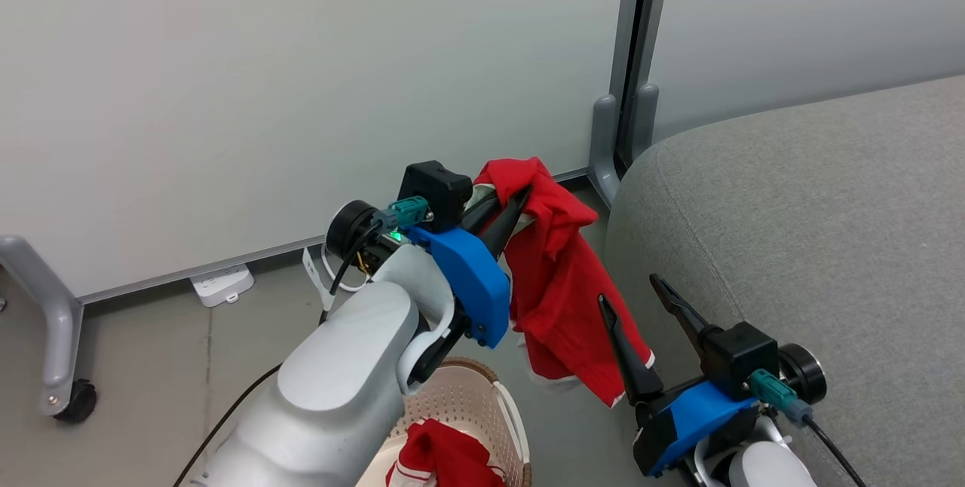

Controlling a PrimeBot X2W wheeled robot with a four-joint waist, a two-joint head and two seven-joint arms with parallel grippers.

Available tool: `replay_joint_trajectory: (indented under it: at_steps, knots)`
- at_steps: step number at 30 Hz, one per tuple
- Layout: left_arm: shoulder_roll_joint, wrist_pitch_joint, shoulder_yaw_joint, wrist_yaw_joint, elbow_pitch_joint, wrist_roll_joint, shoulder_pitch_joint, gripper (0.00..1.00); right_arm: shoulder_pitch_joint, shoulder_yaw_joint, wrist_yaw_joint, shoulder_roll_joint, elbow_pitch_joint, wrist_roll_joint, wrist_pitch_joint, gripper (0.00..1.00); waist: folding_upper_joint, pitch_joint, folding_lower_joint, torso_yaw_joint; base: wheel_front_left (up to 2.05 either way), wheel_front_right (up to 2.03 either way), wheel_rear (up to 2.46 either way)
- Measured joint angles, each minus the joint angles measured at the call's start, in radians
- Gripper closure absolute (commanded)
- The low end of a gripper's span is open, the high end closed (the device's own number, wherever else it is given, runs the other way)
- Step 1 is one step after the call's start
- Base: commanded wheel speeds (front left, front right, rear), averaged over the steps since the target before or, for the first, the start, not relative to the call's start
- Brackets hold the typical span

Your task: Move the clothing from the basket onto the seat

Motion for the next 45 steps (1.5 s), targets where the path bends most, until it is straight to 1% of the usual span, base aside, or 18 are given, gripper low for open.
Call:
replay_joint_trajectory:
  at_steps: [3,10,15,19,23,30,37,38,45]
  knots:
    - [0.0,-0.006,-0.02,0.014,0.002,-0.018,-0.005,1.0,0.007,0.001,0.0,0.0,-0.004,-0.002,0.0,0.0,0.0,0.001,0.0001,0.001,0.0,0.0,0.0]
    - [0.0,-0.018,-0.064,0.024,0.018,-0.053,-0.007,1.0,-0.001,0.003,0.0,0.0,0.016,-0.002,0.014,0.0,0.0,0.007,0.0001,0.008,0.0,0.0,0.0]
    - [0.0,-0.024,-0.091,0.029,0.016,-0.076,-0.015,1.0,-0.076,0.011,0.0,-0.002,0.084,0.001,0.039,0.0,0.0,0.014,0.0001,0.019,0.0,0.0,0.0]
    - [0.0,-0.027,-0.117,0.033,0.003,-0.097,-0.022,1.0,-0.157,0.04,0.0,-0.017,0.167,0.037,0.049,0.0,0.0,0.02,0.0001,0.034,0.0,0.0,0.0]
    - [0.0,-0.027,-0.145,0.034,-0.01,-0.118,-0.03,1.0,-0.239,0.082,0.0,-0.033,0.259,0.075,0.055,0.0,0.0,0.025,0.0002,0.05,0.0,0.0,0.0]
    - [0.0,-0.028,-0.188,0.037,-0.035,-0.153,-0.043,1.0,-0.364,0.2,0.0,-0.07,0.425,0.17,0.044,0.0,0.0,0.032,0.0002,0.074,0.0,0.0,0.0]
    - [0.0,-0.031,-0.221,0.043,-0.044,-0.184,-0.053,1.0,-0.443,0.342,0.0,-0.092,0.533,0.259,0.002,0.0,0.0,0.03,0.0002,0.082,0.0,0.0,0.0]
    - [0.0,-0.033,-0.225,0.043,-0.043,-0.187,-0.053,1.0,-0.449,0.356,0.0,-0.094,0.541,0.273,-0.004,1.0,0.0,0.029,0.0001,0.082,0.0,0.0,0.0]
    - [0.0,-0.049,-0.24,0.051,-0.017,-0.201,-0.055,1.0,-0.474,0.41,0.0,-0.098,0.594,0.332,-0.059,1.0,0.0,0.027,0.0002,0.073,0.0,0.0,0.0]
